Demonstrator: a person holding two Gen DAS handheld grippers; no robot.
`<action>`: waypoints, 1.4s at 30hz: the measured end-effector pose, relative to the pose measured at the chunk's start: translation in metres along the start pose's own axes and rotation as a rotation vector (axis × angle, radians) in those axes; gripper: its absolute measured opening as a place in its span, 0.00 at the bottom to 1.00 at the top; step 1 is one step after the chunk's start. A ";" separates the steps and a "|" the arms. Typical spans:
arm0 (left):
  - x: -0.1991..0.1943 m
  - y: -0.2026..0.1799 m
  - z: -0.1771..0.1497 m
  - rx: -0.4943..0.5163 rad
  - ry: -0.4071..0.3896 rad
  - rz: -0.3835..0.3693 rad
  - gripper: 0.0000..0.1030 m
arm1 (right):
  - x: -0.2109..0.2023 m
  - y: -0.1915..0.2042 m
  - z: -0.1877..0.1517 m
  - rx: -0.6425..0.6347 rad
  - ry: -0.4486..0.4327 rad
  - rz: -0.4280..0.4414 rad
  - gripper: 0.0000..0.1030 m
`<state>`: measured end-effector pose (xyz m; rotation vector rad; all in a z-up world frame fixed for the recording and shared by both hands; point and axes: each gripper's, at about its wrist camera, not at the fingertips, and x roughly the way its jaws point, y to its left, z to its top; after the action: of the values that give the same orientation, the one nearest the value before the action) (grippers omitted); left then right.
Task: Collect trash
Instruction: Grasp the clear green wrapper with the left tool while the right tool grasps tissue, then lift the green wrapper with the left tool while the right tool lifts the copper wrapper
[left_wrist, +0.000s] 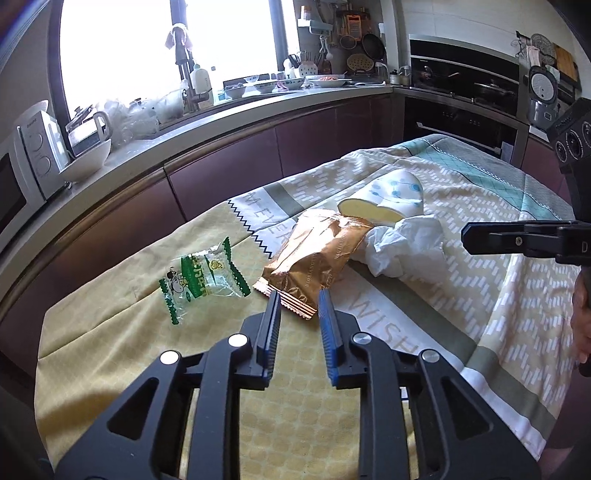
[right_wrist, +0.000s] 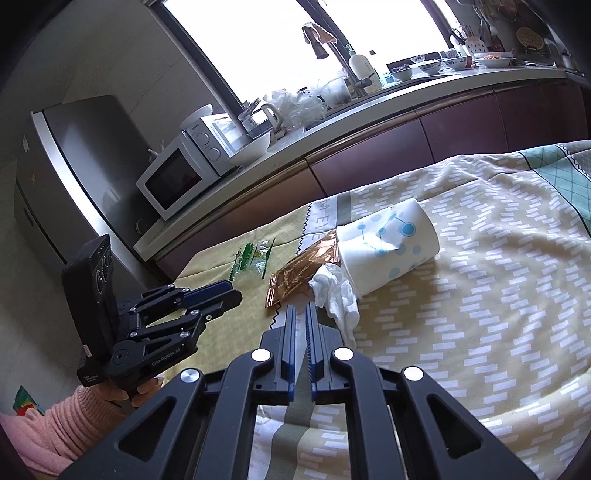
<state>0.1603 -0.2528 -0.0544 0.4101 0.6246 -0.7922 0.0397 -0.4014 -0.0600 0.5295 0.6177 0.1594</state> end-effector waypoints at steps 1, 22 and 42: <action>0.000 0.005 -0.001 -0.019 -0.003 0.010 0.22 | 0.003 0.003 0.000 -0.005 0.005 0.010 0.07; 0.043 0.089 0.019 -0.222 0.076 0.109 0.58 | 0.099 0.015 0.009 0.162 0.077 -0.039 0.57; 0.070 0.113 0.011 -0.340 0.151 0.011 0.22 | 0.122 -0.001 0.006 0.334 0.029 -0.066 0.10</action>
<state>0.2879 -0.2233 -0.0796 0.1621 0.8813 -0.6322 0.1422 -0.3683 -0.1184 0.8290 0.6941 0.0008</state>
